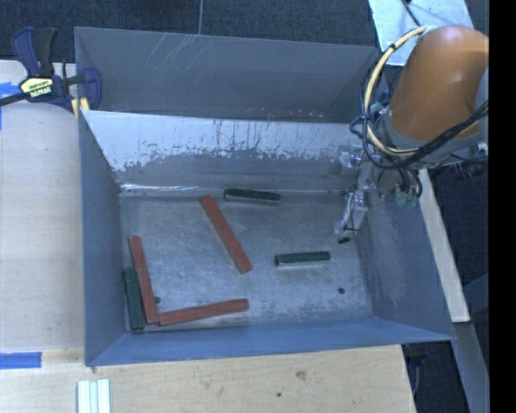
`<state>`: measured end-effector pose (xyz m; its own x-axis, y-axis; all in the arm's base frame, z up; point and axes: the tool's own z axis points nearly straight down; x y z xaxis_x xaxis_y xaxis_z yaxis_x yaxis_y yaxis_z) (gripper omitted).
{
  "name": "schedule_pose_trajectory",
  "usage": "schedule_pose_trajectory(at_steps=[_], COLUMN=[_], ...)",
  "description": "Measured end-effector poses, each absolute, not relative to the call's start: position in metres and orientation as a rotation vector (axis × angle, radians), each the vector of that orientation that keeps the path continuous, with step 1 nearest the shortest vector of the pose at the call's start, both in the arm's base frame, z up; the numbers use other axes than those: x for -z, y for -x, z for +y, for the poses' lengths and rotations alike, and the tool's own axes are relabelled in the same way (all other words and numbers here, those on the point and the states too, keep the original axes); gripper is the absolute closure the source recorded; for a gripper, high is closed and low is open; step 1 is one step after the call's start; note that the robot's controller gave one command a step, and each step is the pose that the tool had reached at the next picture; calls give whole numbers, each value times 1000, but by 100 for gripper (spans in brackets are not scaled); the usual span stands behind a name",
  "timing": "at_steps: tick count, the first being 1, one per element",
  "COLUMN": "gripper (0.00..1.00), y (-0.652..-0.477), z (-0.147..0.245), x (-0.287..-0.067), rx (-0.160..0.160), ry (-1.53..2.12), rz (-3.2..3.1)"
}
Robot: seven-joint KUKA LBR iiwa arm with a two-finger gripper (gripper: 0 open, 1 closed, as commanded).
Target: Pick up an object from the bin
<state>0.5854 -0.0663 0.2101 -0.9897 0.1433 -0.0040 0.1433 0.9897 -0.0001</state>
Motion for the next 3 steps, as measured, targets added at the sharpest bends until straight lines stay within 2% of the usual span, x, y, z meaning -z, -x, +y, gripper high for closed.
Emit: schedule_pose_trajectory(at_steps=[1,2,3], gripper=[0,100,100], y=[-584,-587,-556], z=[-62,-62,-28], x=[-69,-74,-236], rx=[-1,1,4], ry=[379,374,673], rz=[3121,3116,3057])
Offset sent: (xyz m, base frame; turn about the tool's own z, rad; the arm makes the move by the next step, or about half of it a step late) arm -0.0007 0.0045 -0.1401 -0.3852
